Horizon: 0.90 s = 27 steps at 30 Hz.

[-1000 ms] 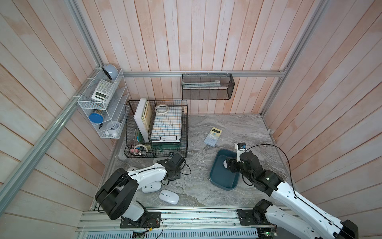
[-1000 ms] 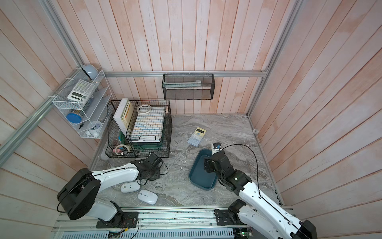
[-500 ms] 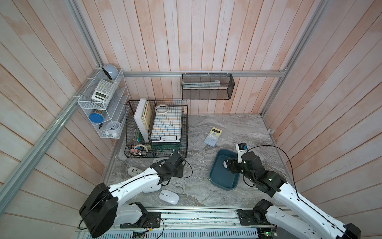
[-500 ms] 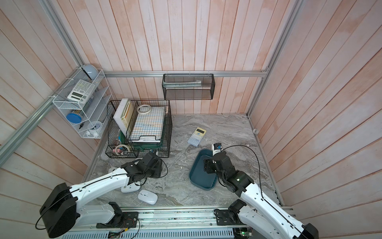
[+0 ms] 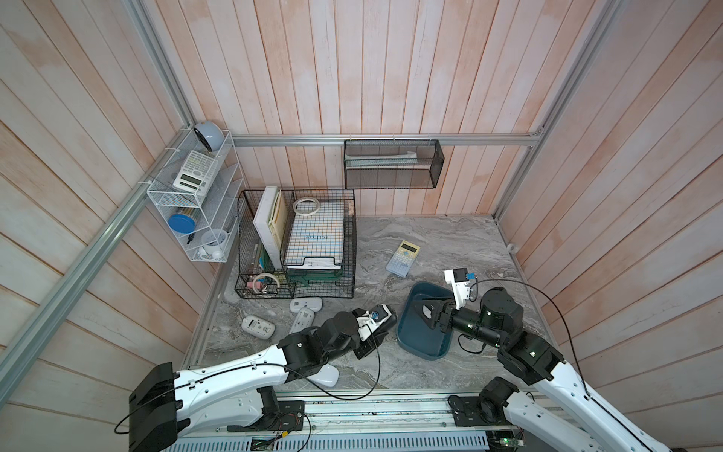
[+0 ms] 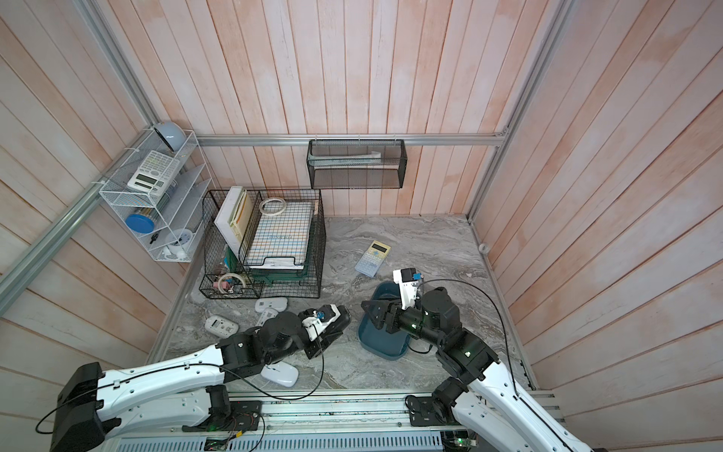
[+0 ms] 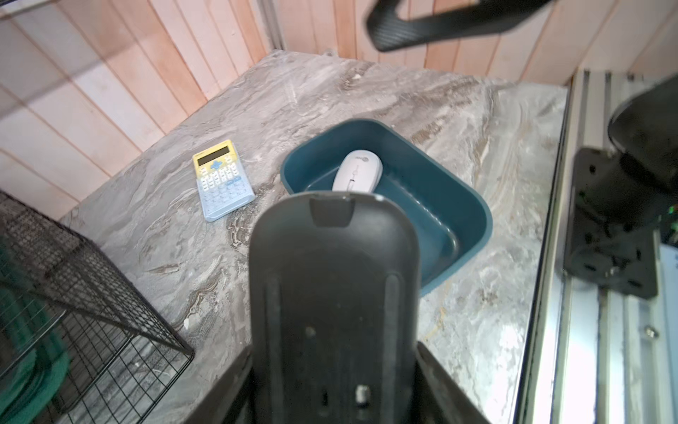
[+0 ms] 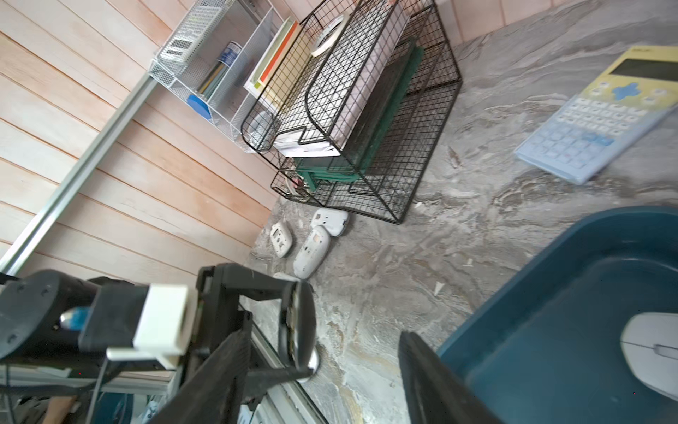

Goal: Put the mouse in the storage box
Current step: Pick up the mouse from the center of the board.

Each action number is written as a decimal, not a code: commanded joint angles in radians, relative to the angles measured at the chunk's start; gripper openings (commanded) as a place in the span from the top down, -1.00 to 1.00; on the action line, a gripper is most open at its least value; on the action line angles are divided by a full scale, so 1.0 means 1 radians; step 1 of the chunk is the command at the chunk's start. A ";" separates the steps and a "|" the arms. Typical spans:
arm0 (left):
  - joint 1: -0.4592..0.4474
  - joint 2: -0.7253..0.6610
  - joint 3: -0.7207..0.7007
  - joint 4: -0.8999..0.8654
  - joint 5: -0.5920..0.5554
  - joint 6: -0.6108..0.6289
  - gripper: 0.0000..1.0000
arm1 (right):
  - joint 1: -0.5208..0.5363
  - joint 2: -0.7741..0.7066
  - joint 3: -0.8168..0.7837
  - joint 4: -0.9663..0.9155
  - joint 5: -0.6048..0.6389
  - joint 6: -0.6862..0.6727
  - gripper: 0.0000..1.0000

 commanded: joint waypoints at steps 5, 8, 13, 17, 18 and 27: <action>-0.013 0.014 -0.008 0.091 -0.036 0.114 0.22 | 0.105 0.170 0.024 0.059 -0.005 0.035 -0.30; -0.015 0.009 -0.014 0.093 -0.037 0.104 0.22 | 0.123 0.209 0.025 0.059 0.028 0.034 -0.24; -0.016 0.014 -0.018 0.094 -0.046 0.107 0.22 | 0.131 0.257 0.033 0.096 -0.015 0.049 -0.19; -0.016 0.029 -0.013 0.093 -0.054 0.106 0.22 | 0.161 0.310 0.044 0.105 -0.020 0.062 -0.10; -0.015 0.030 -0.012 0.094 -0.054 0.104 0.22 | 0.173 0.323 0.044 0.111 -0.021 0.062 -0.08; -0.016 0.037 -0.005 0.070 -0.057 0.090 0.22 | 0.229 0.403 0.047 0.147 -0.009 0.064 0.30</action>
